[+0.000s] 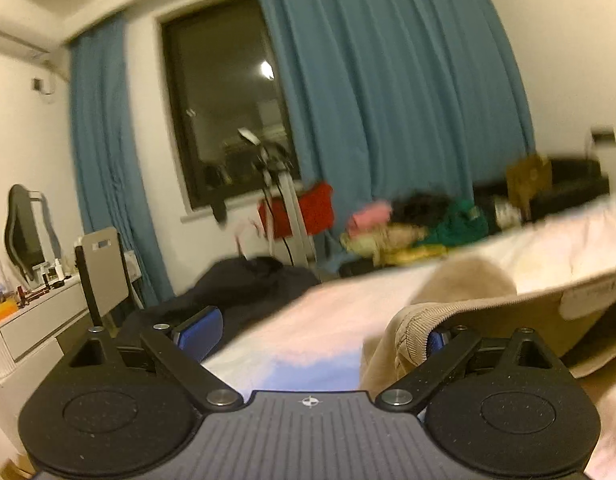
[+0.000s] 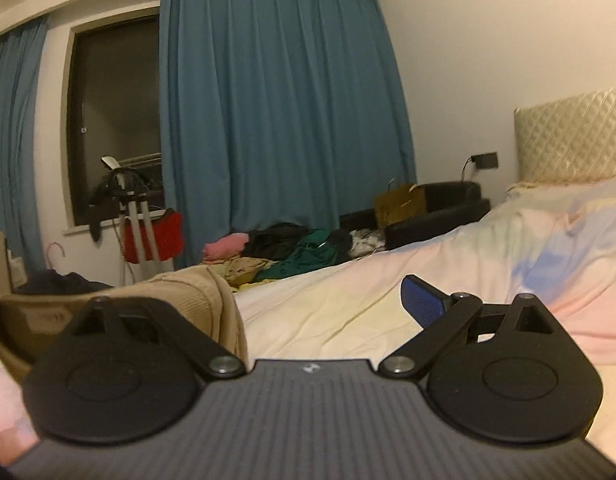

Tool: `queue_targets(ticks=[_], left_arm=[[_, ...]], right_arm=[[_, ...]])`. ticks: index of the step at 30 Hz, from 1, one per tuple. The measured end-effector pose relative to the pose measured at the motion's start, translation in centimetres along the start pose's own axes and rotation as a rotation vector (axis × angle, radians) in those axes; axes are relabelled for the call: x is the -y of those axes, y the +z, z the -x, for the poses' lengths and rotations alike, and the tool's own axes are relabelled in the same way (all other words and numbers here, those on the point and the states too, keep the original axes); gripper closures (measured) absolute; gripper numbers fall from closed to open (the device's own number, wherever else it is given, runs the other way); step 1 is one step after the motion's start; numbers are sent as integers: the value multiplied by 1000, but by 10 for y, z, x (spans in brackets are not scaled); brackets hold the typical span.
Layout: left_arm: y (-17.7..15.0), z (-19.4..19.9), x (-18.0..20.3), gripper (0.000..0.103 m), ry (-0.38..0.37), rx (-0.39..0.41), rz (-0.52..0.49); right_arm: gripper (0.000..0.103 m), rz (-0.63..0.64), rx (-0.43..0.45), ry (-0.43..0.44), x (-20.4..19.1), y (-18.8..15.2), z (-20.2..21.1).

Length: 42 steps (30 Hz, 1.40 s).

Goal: Fold clothes
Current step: 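Lift the T-shirt high with both grippers and shake it open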

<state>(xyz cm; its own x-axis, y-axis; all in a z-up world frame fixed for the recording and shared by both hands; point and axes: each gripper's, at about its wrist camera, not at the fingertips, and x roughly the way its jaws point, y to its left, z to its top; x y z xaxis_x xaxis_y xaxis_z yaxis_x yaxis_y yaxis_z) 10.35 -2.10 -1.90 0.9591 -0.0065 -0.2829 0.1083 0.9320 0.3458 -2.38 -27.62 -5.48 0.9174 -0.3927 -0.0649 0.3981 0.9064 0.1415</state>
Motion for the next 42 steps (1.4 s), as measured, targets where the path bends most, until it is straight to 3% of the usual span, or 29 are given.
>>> queue_targets(ticks=[3, 5, 8, 10, 13, 16, 19, 25, 30, 33, 37, 42], left_arm=[[-25, -28, 24, 4, -12, -126, -156], [-39, -41, 35, 4, -24, -198, -194], [-51, -50, 39, 2, -14, -243, -188], [-53, -53, 36, 1, -3, -262, -173], [-42, -36, 13, 2, 48, -196, -42], [-31, -17, -11, 2, 100, -124, 94], [-20, 1, -35, 2, 152, -51, 231], [43, 57, -68, 2, 193, 144, 358], [144, 95, -116, 2, 164, 272, 444], [205, 120, -141, 2, 180, 351, 410], [248, 170, -165, 1, 166, 411, 378], [299, 233, -195, 0, 146, 483, 339]], right_arm=[[6, 104, 74, -7, -10, 0, 6], [6, 163, 125, -4, -19, 3, 13], [6, 215, 132, -15, -24, 3, 12], [6, 224, 84, -28, -21, -2, 4], [6, 166, -102, -37, -11, -14, -26], [7, 67, -230, -22, -7, -23, -44], [7, 19, -221, 30, -12, -8, -36], [7, -53, -117, 111, -16, 91, -25], [7, -50, 7, 168, -23, 202, -22], [7, -11, 98, 190, -29, 263, -6], [7, -12, 167, 238, -27, 338, 25], [6, 2, 215, 300, -17, 396, 71]])
